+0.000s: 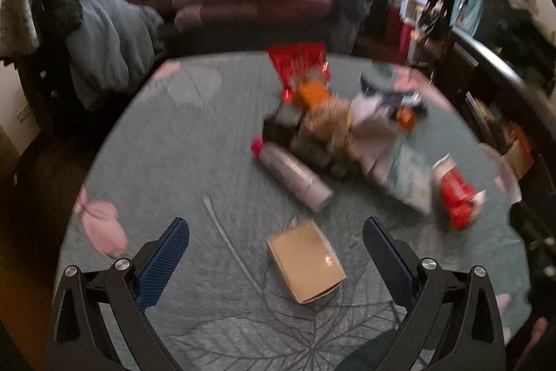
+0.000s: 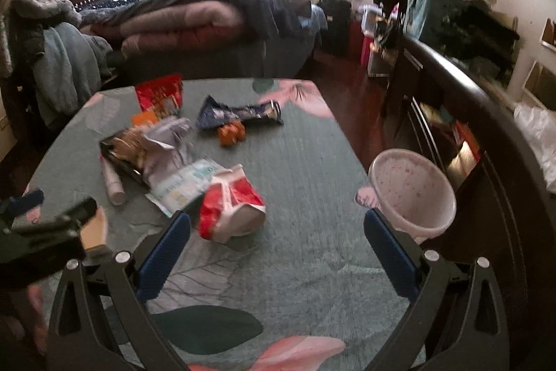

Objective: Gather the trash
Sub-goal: 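Grasp the small cardboard box with left gripper while right grasps red-white tissue pack, then carry both items to the pink wastebasket and open both grippers over it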

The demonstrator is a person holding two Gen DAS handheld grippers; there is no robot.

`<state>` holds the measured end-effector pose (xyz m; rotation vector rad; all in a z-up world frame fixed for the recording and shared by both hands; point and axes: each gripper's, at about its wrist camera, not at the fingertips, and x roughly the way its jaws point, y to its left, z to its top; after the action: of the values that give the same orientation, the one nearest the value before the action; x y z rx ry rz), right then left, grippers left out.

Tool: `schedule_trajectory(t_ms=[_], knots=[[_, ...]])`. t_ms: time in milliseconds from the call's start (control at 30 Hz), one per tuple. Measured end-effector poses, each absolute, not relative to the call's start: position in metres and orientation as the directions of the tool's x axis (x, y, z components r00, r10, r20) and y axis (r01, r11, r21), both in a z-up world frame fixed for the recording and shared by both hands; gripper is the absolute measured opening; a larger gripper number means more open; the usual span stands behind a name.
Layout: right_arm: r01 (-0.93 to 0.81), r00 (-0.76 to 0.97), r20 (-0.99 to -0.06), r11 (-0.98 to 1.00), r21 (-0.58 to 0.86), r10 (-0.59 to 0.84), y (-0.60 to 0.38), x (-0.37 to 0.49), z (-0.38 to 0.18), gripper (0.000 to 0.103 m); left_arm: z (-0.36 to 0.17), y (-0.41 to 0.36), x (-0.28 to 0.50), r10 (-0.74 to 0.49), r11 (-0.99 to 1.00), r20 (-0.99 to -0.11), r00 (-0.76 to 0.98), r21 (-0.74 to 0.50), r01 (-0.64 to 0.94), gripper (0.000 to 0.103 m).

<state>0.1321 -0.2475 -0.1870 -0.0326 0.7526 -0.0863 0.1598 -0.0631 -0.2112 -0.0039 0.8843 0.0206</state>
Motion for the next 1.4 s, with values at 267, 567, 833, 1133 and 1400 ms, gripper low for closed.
schedule_trajectory(t_ms=[267,567,833,1133,1400], knots=[[0.07,0.693,-0.718,0.997,-0.026,-0.068,-0.258,0.153,-0.203,0.099,-0.237,-0.069,0.171,0.039,0.999,-0.816,0.577,0.018,-0.042,0.071],[-0.003,0.646,-0.763,1.0,0.016,0.014,-0.238,0.181,-0.222,0.099,-0.233,-0.049,0.166,-0.006,0.995,-0.794,0.608,-0.062,-0.071,0.046],[-0.042,0.599,-0.801,0.999,-0.022,0.008,-0.222,0.202,-0.241,0.06,-0.223,-0.034,0.161,-0.012,0.993,-0.775,0.632,-0.086,-0.086,0.046],[-0.042,0.657,-0.753,0.999,0.018,0.041,-0.238,0.18,-0.222,0.057,-0.191,-0.048,0.152,-0.044,0.994,-0.724,0.689,-0.1,-0.041,0.046],[0.029,0.698,-0.716,0.998,0.056,0.02,-0.282,0.161,-0.205,0.057,-0.163,-0.09,0.157,-0.089,0.995,-0.682,0.726,-0.085,0.041,0.046]])
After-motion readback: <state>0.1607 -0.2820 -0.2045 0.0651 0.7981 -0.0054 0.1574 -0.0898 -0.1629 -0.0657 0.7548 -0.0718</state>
